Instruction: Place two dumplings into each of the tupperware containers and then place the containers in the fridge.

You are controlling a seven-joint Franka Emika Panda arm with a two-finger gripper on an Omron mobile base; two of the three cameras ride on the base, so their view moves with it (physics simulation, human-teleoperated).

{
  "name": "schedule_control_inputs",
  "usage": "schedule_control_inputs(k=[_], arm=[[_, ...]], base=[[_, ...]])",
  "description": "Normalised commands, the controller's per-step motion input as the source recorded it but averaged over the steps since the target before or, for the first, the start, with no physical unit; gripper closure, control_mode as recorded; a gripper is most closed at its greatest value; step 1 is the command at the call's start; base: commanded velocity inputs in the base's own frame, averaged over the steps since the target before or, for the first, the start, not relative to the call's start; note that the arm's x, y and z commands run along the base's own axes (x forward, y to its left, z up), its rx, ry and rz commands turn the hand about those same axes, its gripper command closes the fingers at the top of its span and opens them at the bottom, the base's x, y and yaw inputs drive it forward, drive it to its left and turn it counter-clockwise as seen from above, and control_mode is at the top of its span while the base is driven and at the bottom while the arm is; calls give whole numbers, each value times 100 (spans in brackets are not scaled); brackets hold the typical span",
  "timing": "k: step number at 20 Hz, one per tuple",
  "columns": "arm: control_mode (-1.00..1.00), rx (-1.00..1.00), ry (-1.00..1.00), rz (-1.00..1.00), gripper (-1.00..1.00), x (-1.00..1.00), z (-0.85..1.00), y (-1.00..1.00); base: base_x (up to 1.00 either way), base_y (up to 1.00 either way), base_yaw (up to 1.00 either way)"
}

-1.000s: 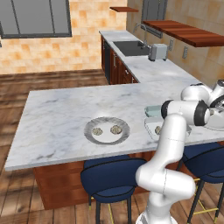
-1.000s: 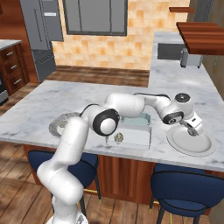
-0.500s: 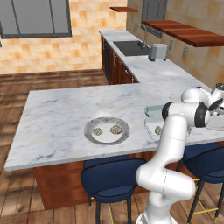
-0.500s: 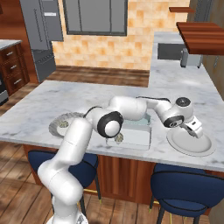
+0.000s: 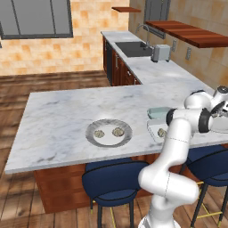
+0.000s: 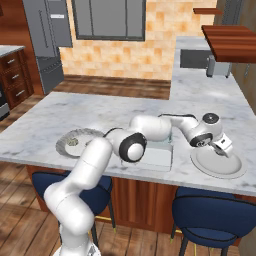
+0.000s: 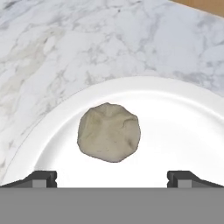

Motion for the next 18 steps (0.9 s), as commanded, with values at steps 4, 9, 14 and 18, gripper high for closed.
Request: schedule_control_inputs(k=[4,9,14,18], arm=[[-100,2,0,0,-100,18,0,-26],[-100,0,0,0,-100,8,-2,-9],[-100,0,2,0,-100,0,-27,0],[-100,0,3,0,-100,0,-26,0]], base=[[0,0,0],[0,0,0],[0,0,0],[0,0,0]])
